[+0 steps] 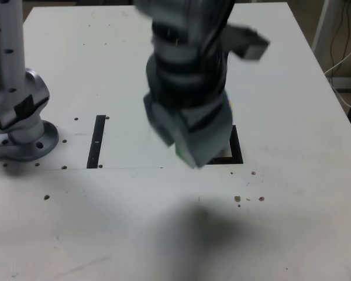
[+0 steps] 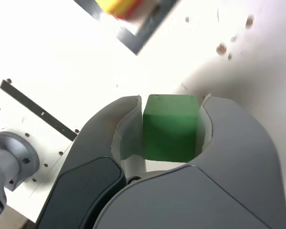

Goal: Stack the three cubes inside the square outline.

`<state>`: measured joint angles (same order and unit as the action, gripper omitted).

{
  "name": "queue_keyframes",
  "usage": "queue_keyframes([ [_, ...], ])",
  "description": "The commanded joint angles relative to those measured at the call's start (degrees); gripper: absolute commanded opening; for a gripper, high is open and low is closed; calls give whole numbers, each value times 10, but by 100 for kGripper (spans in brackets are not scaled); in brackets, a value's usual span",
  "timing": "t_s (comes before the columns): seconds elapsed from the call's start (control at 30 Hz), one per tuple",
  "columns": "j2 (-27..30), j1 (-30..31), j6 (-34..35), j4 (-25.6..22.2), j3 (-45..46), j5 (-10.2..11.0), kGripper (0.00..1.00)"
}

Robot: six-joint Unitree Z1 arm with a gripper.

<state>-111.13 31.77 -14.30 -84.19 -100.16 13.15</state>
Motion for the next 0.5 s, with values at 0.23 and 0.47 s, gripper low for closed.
queue_keyframes([
  [0.23, 17, -102, 3, -57, -67, -1, 30],
  [0.47, 16, -181, 32, -64, -77, -23, 30],
])
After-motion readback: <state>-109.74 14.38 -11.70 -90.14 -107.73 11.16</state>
